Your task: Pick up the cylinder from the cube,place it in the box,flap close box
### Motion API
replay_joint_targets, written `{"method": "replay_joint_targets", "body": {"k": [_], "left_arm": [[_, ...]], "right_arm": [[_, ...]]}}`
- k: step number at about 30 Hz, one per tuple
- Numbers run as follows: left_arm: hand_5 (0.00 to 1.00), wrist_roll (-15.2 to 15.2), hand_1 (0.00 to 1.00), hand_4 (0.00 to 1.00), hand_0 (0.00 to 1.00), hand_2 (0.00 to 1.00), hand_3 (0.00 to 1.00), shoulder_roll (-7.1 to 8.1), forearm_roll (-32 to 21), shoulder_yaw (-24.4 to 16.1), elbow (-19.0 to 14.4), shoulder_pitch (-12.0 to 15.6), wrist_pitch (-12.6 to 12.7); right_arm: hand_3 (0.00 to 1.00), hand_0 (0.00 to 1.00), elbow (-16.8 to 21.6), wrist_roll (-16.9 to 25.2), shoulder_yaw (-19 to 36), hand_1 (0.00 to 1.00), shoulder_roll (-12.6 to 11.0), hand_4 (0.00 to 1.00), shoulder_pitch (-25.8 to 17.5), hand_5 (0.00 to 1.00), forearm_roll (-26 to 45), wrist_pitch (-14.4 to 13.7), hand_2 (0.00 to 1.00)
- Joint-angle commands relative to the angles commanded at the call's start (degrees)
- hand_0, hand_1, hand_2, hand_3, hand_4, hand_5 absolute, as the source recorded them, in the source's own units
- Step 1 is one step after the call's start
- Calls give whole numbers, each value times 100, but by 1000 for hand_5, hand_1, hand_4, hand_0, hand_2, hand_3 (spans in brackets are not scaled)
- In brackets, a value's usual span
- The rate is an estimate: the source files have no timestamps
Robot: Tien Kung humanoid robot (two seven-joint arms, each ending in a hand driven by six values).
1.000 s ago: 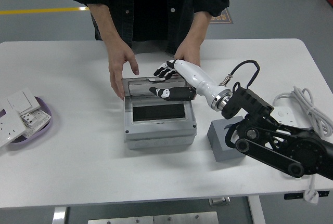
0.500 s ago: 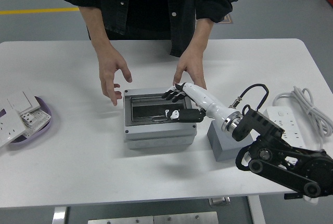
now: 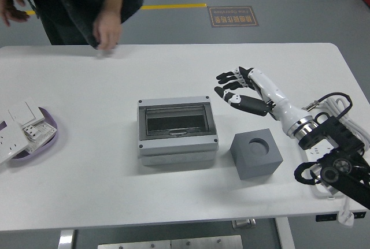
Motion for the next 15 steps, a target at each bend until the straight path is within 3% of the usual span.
{"method": "replay_joint_targets", "body": {"k": [5, 12, 13, 15], "left_arm": [[228, -3, 622, 699, 596, 617, 636, -4, -37, 34, 10, 28, 5], [229, -23, 623, 698, 596, 617, 636, 25, -23, 2, 7, 42, 2], [229, -26, 623, 697, 596, 617, 636, 31, -18, -16, 7, 48, 0], [229, -30, 623, 697, 596, 617, 636, 36, -13, -41, 7, 58, -3]], "right_arm": [[635, 630, -503, 484, 1061, 620, 338, 717, -494, 458, 586, 28, 640], [632, 623, -1304, 1166, 2125, 612, 573, 724, -702, 460, 1422, 171, 636], [651, 748, -1438, 1294, 2246, 648, 605, 746, -707, 364, 1565, 184, 652], [651, 748, -1620, 1486, 2362, 648, 663, 746, -710, 364, 1774, 176, 652]]}}
